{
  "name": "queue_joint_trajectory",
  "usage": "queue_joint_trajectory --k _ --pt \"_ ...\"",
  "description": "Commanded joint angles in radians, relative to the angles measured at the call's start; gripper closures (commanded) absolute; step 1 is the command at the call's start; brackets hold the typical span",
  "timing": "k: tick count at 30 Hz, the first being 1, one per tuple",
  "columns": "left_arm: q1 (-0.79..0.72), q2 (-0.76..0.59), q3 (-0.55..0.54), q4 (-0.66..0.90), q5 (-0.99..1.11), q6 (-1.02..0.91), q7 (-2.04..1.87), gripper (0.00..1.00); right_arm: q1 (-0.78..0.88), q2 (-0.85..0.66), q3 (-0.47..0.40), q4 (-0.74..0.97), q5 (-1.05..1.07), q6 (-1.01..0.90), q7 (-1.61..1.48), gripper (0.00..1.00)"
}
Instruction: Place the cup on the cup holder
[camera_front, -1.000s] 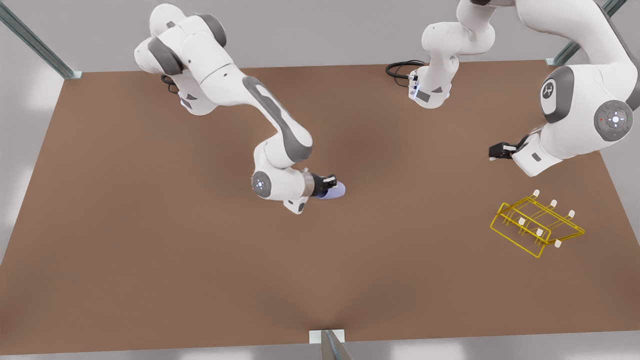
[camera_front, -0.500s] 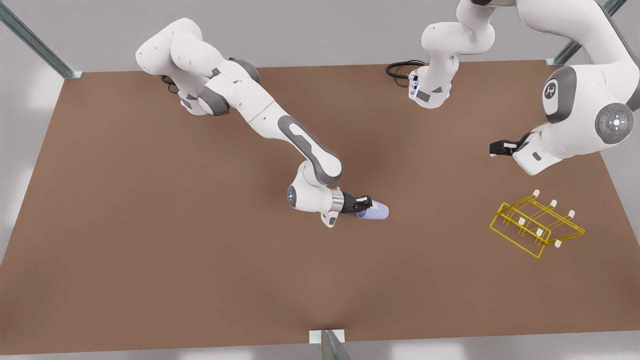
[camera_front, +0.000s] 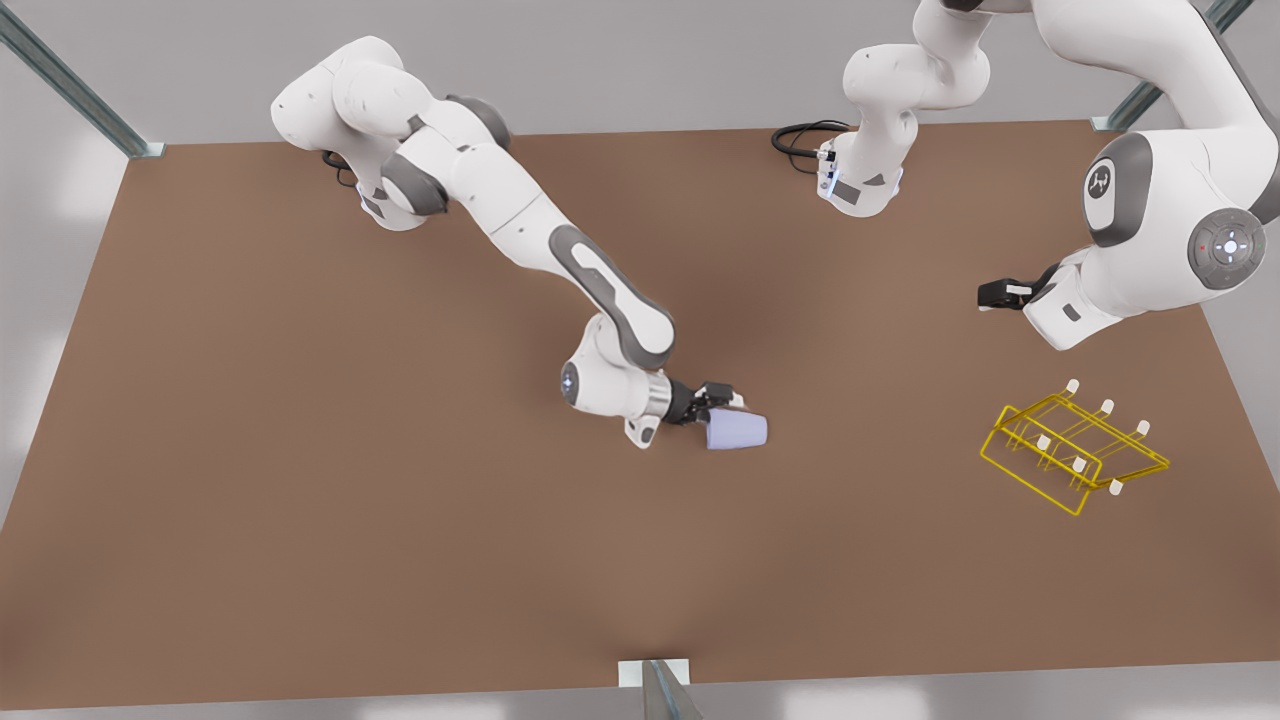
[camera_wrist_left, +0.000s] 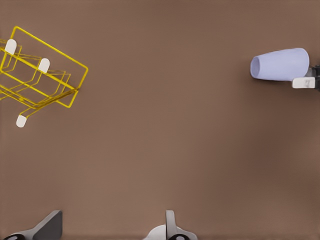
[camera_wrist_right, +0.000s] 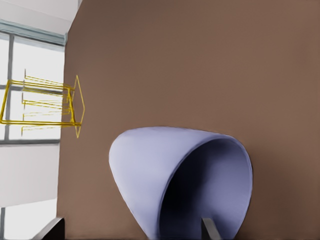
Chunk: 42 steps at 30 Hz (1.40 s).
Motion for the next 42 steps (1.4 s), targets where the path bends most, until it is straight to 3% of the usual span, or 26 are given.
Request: queue_joint_trajectory --k 1,7,9,10,12,13,14,15,16,17,18,19,24,27,29,34,36,42 --pt "0.0 -0.001 0.0 0.0 0.0 -0.001 -0.001 0.0 -0.007 -0.029 0.0 -0.038 -0.004 -0.025 -0.103 0.0" --pt "-0.017 0.002 -0.006 0.0 0.005 0.0 -0.059 0.0 -0.138 -0.098 0.0 -0.13 -0.204 -0.203 -0.109 0.0" --pt "-0.095 0.004 -0.006 0.0 0.0 0.002 -0.209 0.0 -0.214 -0.128 -0.009 -0.142 -0.328 -0.327 -0.103 0.0" --pt "-0.167 0.065 -0.008 0.095 -0.007 -0.014 -0.309 0.0 -0.28 -0.15 -0.035 -0.144 -0.469 -0.459 -0.098 0.0" --pt "-0.215 0.136 -0.014 0.207 -0.075 -0.024 -0.525 0.0 -0.308 -0.171 -0.262 -0.095 -0.708 -0.919 -0.109 0.0" --pt "-0.212 0.165 -0.083 0.212 -0.073 0.046 -0.659 0.0 -0.307 -0.191 -0.408 -0.021 -0.809 -1.148 -0.107 0.0" --pt "-0.213 0.198 -0.084 0.212 -0.073 0.114 -0.74 0.0 -0.301 -0.243 -0.48 0.005 -0.969 -1.222 -0.103 0.0" --pt "-0.213 0.215 -0.084 0.212 -0.073 0.124 -0.755 0.0 -0.302 -0.275 -0.492 0.01 -1.058 -1.258 -0.084 0.0" --pt "-0.216 0.251 -0.087 0.212 -0.072 0.152 -0.921 0.0 -0.293 -0.397 -0.465 0.007 -1.269 -1.302 0.081 0.0" --pt "-0.265 0.292 -0.1 0.212 -0.073 0.198 -1.145 0.0 -0.322 -0.495 -0.319 0.005 -1.483 -1.332 0.201 0.0" --pt "-0.314 0.349 -0.101 0.211 -0.04 0.347 -1.396 0.0 -0.423 -0.616 -0.086 -0.007 -1.636 -1.332 0.446 0.0" --pt "-0.321 0.387 -0.103 0.229 -0.036 0.384 -1.455 0.0 -0.457 -0.716 -0.006 -0.074 -1.641 -1.335 0.554 0.0" --pt "-0.331 0.476 -0.103 0.215 -0.033 0.693 -2.107 0.0 -0.489 -0.97 -0.012 -0.226 -1.552 -1.329 0.558 0.0" --pt "-0.322 0.424 -0.103 0.071 -0.039 0.845 -2.363 0.0 -0.495 -0.955 -0.032 -0.246 -1.563 -1.328 0.574 0.0" --pt "-0.347 0.421 -0.104 0.023 -0.053 0.891 -2.615 0.0 -0.538 -0.828 -0.032 -0.23 -1.557 -1.322 0.574 0.0" --pt "-0.356 0.475 -0.132 -0.02 -0.13 1.02 -2.633 0.0 -0.537 -0.829 -0.032 -0.202 -1.555 -1.306 0.565 0.0" --pt "-0.357 0.459 -0.138 -0.107 -0.131 1.062 -2.635 0.0 -0.549 -0.829 -0.032 -0.202 -1.557 -1.297 0.555 0.0" --pt "-0.367 0.453 -0.143 -0.208 -0.158 1.06 -2.644 0.0 -0.563 -0.843 -0.023 -0.225 -1.551 -1.248 0.558 0.0"
